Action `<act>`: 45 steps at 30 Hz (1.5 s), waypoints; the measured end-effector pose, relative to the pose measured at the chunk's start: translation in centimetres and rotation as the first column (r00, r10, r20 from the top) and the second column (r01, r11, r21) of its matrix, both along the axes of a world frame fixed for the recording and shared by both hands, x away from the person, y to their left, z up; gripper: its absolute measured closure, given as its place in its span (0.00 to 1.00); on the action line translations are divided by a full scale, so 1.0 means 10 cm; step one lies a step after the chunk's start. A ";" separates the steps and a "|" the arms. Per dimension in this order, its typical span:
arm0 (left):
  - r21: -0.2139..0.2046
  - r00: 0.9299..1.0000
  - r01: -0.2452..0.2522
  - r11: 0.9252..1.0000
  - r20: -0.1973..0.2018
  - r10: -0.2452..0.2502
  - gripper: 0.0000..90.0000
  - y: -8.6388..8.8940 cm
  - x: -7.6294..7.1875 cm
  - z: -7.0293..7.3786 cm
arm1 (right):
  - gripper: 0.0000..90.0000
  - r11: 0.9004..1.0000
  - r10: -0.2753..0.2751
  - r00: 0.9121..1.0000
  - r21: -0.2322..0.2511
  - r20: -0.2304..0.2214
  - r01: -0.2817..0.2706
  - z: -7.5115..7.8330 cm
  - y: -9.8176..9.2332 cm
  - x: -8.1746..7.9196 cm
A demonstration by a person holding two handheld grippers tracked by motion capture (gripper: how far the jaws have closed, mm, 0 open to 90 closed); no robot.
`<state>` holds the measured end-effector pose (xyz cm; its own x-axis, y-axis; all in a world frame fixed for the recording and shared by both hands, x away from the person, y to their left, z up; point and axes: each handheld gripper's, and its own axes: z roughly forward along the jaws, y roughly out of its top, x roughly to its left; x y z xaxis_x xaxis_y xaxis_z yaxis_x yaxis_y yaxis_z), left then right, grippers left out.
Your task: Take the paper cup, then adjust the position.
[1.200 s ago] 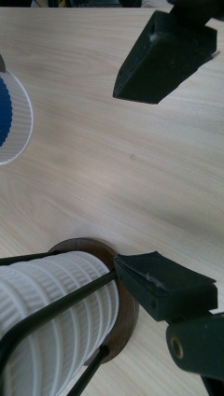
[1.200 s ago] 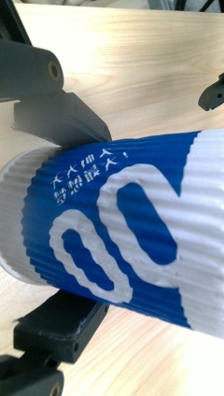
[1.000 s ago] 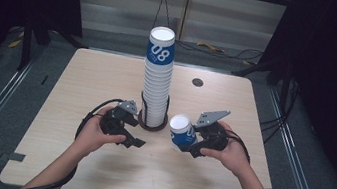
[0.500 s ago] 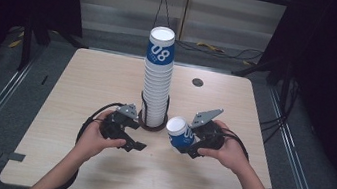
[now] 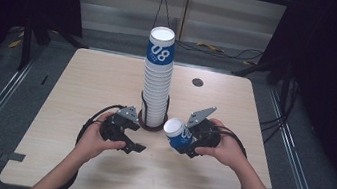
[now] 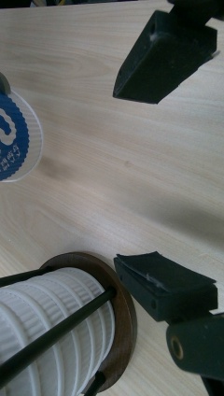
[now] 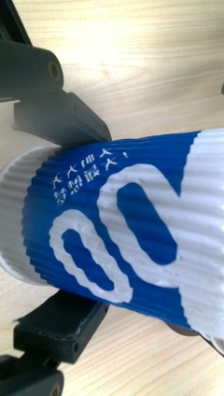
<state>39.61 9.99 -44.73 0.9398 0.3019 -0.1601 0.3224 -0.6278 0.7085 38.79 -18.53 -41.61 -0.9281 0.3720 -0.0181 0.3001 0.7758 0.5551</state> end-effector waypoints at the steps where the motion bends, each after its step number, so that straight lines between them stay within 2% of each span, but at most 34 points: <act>1: -0.008 1.000 0.004 1.000 0.002 -0.004 0.18 0.00 -0.01 0.00 | 0.26 1.000 0.012 1.000 -0.009 0.002 -0.012 0.00 0.03 0.01; 2: -0.019 1.000 -0.006 1.000 0.001 0.006 0.18 0.00 -0.02 0.00 | 0.26 1.000 0.012 1.000 -0.017 -0.002 -0.012 0.01 0.04 0.01; 8: -0.014 1.000 0.013 1.000 0.004 -0.013 0.18 -0.02 -0.02 0.01 | 0.26 0.999 0.024 1.000 -0.035 -0.010 -0.024 0.02 0.08 0.01; 10: -0.010 1.000 0.014 1.000 0.008 -0.014 0.18 -0.03 -0.02 0.03 | 0.26 0.998 0.032 0.999 -0.049 -0.014 -0.032 0.03 0.10 0.01; 11: -0.005 1.000 0.015 1.000 0.007 -0.015 0.18 -0.03 -0.02 0.03 | 0.26 0.997 0.033 0.999 -0.071 -0.019 -0.034 0.04 0.13 0.01; 12: -0.018 1.000 0.023 1.000 0.013 -0.023 0.18 -0.04 -0.02 0.03 | 0.26 0.997 0.033 0.999 -0.071 -0.019 -0.034 0.04 0.13 0.01; 14: -0.021 1.000 0.019 1.000 0.010 -0.019 0.18 -0.05 -0.03 0.04 | 0.26 0.995 0.040 0.999 -0.089 -0.022 -0.042 0.05 0.14 0.01; 15: -0.017 0.999 0.032 0.999 0.020 -0.032 0.18 -0.05 -0.03 0.05 | 0.26 0.994 0.048 0.999 -0.102 -0.023 -0.050 0.06 0.16 0.01; 19: -0.025 1.000 0.021 0.999 0.018 -0.021 0.18 -0.04 -0.04 0.06 | 0.26 0.991 0.062 0.998 -0.119 -0.025 -0.065 0.09 0.19 0.02; 20: -0.015 0.999 0.027 1.000 0.022 -0.026 0.18 -0.04 -0.04 0.07 | 0.26 0.990 0.062 0.998 -0.122 -0.022 -0.064 0.10 0.20 0.02; 21: -0.030 1.000 0.022 0.999 0.023 -0.021 0.18 -0.04 -0.04 0.07 | 0.26 0.990 0.065 0.998 -0.127 -0.024 -0.068 0.10 0.21 0.02; 22: -0.026 0.999 0.023 0.999 0.023 -0.022 0.18 -0.04 -0.04 0.07 | 0.26 0.989 0.066 0.998 -0.132 -0.026 -0.068 0.11 0.22 0.02; 35: -0.044 0.999 0.037 0.998 0.031 -0.036 0.18 -0.05 -0.05 0.11 | 0.26 0.986 0.089 0.995 -0.137 -0.034 -0.093 0.11 0.28 0.05; 37: -0.036 0.999 0.038 0.999 0.035 -0.037 0.18 -0.05 -0.05 0.11 | 0.26 0.986 0.069 0.996 -0.152 -0.048 -0.075 0.11 0.29 0.04; 39: -0.053 0.999 0.032 0.998 0.032 -0.030 0.18 -0.05 -0.06 0.12 | 0.26 0.985 0.074 0.996 -0.152 -0.045 -0.080 0.10 0.30 0.05; 41: -0.044 0.998 0.043 0.998 0.039 -0.042 0.18 -0.05 -0.06 0.14 | 0.26 0.984 0.079 0.996 -0.154 -0.046 -0.085 0.11 0.31 0.05; 45: -0.057 0.998 0.049 0.997 0.039 -0.047 0.18 -0.06 -0.07 0.15 | 0.26 0.980 0.087 0.995 -0.174 -0.049 -0.094 0.13 0.34 0.07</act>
<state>38.94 9.40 -43.27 0.9586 0.2479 -0.1400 0.2653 -0.5996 0.7550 39.48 -15.15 -40.33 -0.9591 0.2807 -0.0374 0.2437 0.8853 0.3960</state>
